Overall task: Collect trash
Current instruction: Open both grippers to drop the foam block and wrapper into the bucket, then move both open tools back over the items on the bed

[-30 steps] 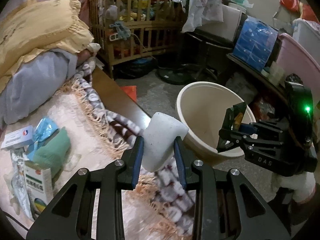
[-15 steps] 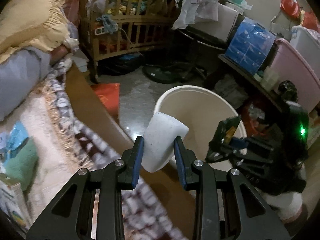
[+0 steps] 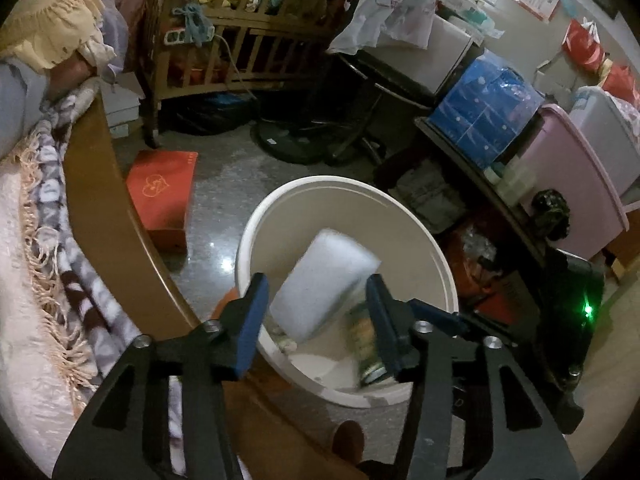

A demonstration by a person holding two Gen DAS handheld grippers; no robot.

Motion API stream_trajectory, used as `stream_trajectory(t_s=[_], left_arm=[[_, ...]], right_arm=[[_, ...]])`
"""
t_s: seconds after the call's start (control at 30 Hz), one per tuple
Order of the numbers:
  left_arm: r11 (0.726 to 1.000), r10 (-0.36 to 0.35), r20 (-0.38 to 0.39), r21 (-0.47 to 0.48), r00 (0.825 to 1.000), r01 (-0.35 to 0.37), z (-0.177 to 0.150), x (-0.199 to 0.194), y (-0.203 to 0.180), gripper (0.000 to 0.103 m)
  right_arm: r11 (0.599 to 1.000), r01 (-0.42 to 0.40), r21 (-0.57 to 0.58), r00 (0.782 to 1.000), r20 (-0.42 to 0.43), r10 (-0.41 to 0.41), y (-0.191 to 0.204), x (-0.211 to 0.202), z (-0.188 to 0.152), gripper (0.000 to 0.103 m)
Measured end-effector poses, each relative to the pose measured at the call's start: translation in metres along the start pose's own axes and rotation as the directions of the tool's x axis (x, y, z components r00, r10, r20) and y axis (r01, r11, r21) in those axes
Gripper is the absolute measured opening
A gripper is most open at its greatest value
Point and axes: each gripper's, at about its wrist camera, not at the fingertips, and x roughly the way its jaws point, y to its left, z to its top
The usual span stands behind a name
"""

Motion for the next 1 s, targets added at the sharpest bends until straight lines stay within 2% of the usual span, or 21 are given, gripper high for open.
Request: stream_trajectory(t_s=[0.17, 0.33, 0.4, 0.7, 0.87, 1.0], left_arm=[[1.0, 0.028, -0.007, 0.007, 1.0, -0.028, -0.006, -0.004, 0.005, 0.052], [0.995, 0.098, 0.01, -0.005, 0.995, -0.098, -0.016, -0.025, 0.02, 0.052], [0.99, 0.143, 0.01, -0.013, 0.99, -0.143, -0.021, -0.035, 0.026, 0.052], [0.966, 0.257, 0.05, -0.048, 0.965, -0.254, -0.047, -0.087, 0.059, 0.053], [0.95, 0.311, 0.072, -0.063, 0.948, -0.307, -0.064, -0.118, 0.075, 0.053], [0.935, 0.351, 0.088, -0.08, 0.932, -0.345, -0.08, -0.148, 0.092, 0.053]], right_arm=[[1.0, -0.005, 0.003, 1.0, 0.001, 0.005, 0.002, -0.001, 0.001, 0.043], [0.999, -0.028, -0.023, 0.999, 0.019, 0.028, 0.014, -0.004, -0.002, 0.043], [0.999, -0.037, -0.04, 0.999, 0.026, 0.038, 0.023, -0.006, -0.003, 0.043], [0.988, -0.067, -0.136, 0.997, 0.036, 0.072, 0.073, -0.007, -0.01, 0.043], [0.976, -0.114, -0.186, 0.991, 0.052, 0.126, 0.112, -0.015, -0.015, 0.043], [0.963, -0.15, -0.224, 0.987, 0.027, 0.16, 0.145, -0.013, -0.025, 0.043]])
